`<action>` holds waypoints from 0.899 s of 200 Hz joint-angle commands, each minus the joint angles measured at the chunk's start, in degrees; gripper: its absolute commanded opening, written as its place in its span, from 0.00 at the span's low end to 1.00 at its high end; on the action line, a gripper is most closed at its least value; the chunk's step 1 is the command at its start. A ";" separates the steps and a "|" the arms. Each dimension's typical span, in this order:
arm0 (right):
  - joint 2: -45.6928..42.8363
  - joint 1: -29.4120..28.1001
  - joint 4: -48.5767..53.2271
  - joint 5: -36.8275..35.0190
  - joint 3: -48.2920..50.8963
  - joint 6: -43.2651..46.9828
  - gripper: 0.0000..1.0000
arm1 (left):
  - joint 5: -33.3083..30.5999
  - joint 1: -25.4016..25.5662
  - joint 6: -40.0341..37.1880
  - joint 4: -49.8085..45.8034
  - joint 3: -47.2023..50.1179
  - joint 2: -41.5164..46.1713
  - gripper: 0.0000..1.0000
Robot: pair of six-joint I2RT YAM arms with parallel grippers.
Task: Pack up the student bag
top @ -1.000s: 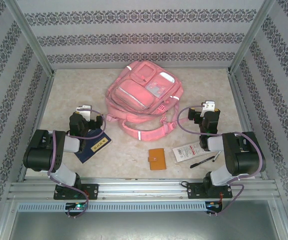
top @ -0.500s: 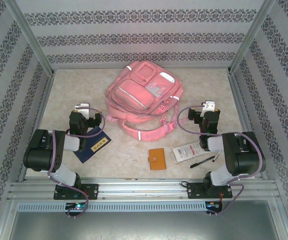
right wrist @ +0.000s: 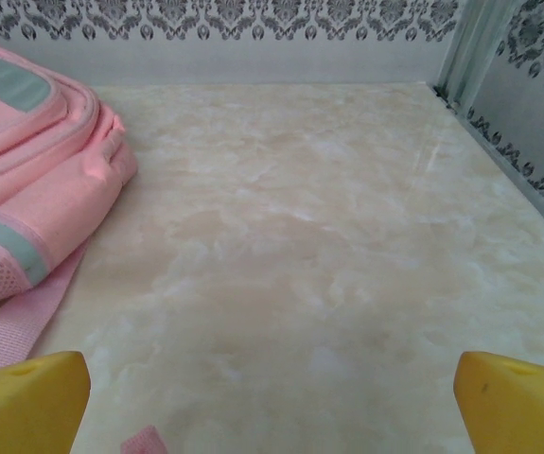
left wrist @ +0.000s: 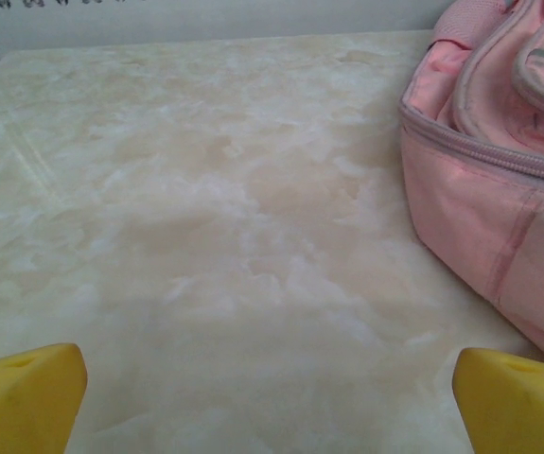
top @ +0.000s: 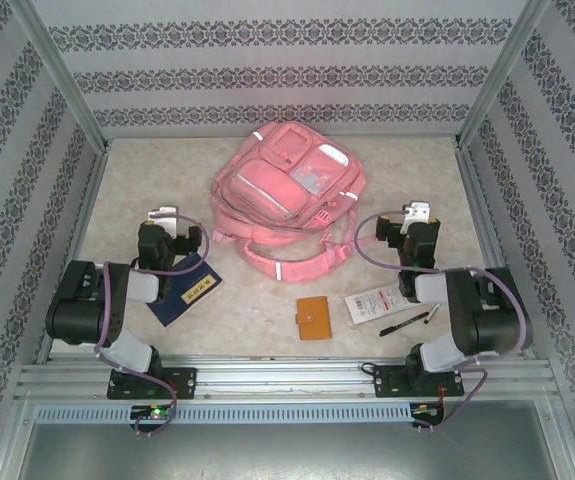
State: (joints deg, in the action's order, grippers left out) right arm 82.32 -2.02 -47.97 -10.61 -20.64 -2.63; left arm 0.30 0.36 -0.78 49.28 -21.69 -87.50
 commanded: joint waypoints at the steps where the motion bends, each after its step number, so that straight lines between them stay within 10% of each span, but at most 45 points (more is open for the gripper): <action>1: -16.25 0.73 26.58 -9.78 -7.59 -12.46 0.98 | -6.08 1.17 2.68 -17.66 -5.20 14.22 0.99; 30: -28.50 4.85 46.57 8.39 -13.28 -30.81 0.98 | -10.68 1.04 26.95 -47.17 -18.10 23.26 0.99; 56: -24.18 -3.09 46.11 27.20 -15.21 -26.62 0.92 | 19.11 0.52 28.10 -46.72 -22.46 20.23 0.99; 101: -5.60 -26.48 70.91 16.22 -33.83 -10.82 0.96 | 22.79 4.56 26.15 -81.49 -47.55 -5.40 0.99; 180: 11.81 -23.71 73.45 19.81 -44.17 -22.77 0.89 | 13.47 11.39 38.76 -85.91 -58.43 -24.03 0.99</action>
State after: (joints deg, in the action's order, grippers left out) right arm 91.57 -26.24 23.18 6.98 -62.13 -22.63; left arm 16.60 8.58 33.45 -32.91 -76.14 -109.10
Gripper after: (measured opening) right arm 0.895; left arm 0.993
